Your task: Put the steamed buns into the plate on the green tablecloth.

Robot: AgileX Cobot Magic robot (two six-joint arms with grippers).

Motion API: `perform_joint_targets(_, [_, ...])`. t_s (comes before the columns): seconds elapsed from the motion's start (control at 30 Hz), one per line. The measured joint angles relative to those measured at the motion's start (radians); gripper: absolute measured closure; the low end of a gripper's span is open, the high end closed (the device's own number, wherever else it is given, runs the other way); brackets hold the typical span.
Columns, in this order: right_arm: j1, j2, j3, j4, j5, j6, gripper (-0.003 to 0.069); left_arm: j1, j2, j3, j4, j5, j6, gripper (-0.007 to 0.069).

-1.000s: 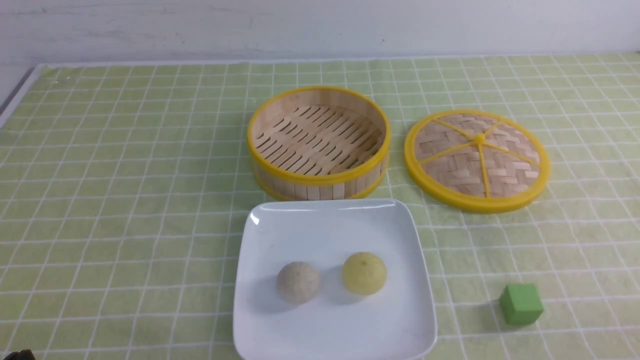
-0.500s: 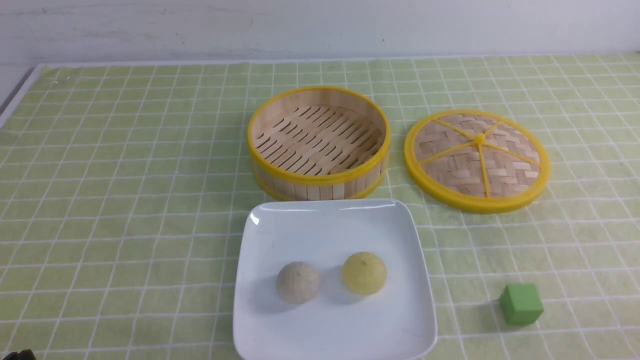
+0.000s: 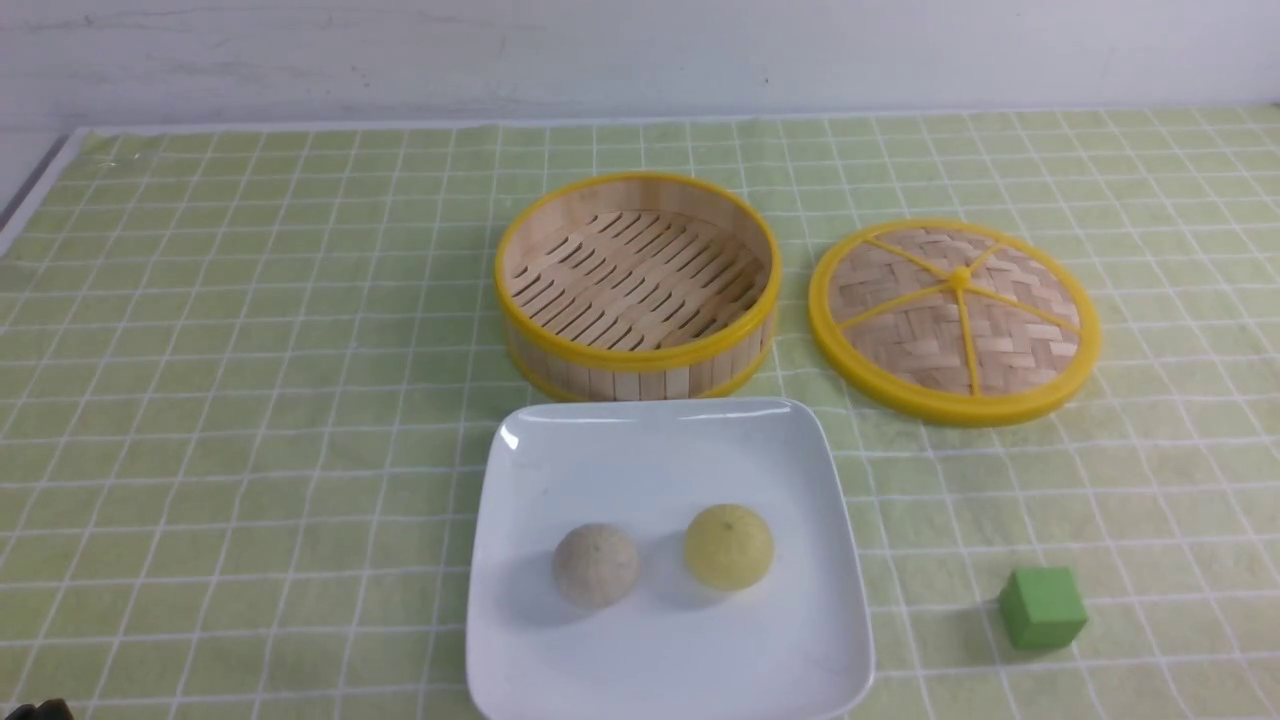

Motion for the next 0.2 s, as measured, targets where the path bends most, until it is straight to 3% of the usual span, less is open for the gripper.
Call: perform_joint_targets(0.2, [0.000,0.000,0.000,0.000,0.000,0.001,0.0484,0.000,0.000,0.000,0.000,0.000,0.000,0.0517])
